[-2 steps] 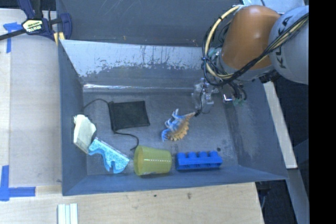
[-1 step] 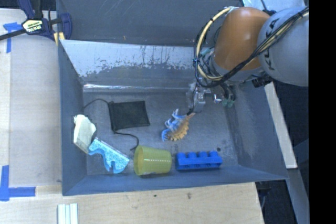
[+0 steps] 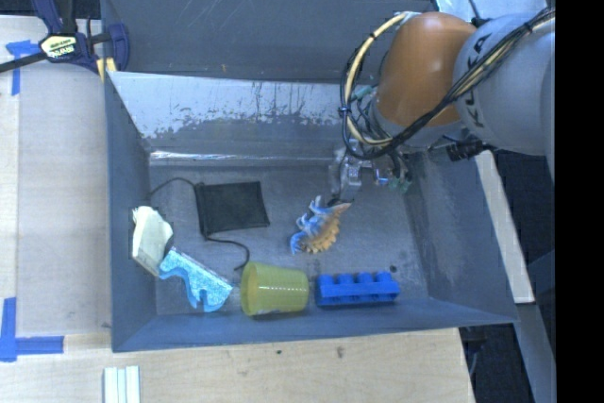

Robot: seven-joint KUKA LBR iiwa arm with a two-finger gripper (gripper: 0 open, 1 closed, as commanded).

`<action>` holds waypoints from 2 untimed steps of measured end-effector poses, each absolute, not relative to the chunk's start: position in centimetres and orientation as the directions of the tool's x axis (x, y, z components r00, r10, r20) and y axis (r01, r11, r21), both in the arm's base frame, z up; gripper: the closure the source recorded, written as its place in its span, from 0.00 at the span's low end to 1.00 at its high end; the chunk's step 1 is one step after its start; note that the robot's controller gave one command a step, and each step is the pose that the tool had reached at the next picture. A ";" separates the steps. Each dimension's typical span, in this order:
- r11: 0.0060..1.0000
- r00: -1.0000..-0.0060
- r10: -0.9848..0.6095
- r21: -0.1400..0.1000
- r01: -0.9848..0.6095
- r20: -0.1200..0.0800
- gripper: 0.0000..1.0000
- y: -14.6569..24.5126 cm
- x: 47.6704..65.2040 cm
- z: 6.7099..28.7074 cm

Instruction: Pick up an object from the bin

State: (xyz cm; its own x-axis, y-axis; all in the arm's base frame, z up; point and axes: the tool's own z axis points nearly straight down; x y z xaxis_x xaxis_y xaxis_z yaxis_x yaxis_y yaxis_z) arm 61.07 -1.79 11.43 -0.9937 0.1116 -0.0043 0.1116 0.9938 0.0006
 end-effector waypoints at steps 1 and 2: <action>1.000 -1.000 -0.017 0.000 -0.017 -0.001 0.00 -1.3 60.5 15.2; 0.999 -0.999 -0.049 -0.001 -0.049 -0.009 0.00 -1.6 60.9 17.6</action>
Offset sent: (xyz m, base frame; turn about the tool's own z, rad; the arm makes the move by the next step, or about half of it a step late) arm 0.0031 -0.0067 0.0375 -0.2095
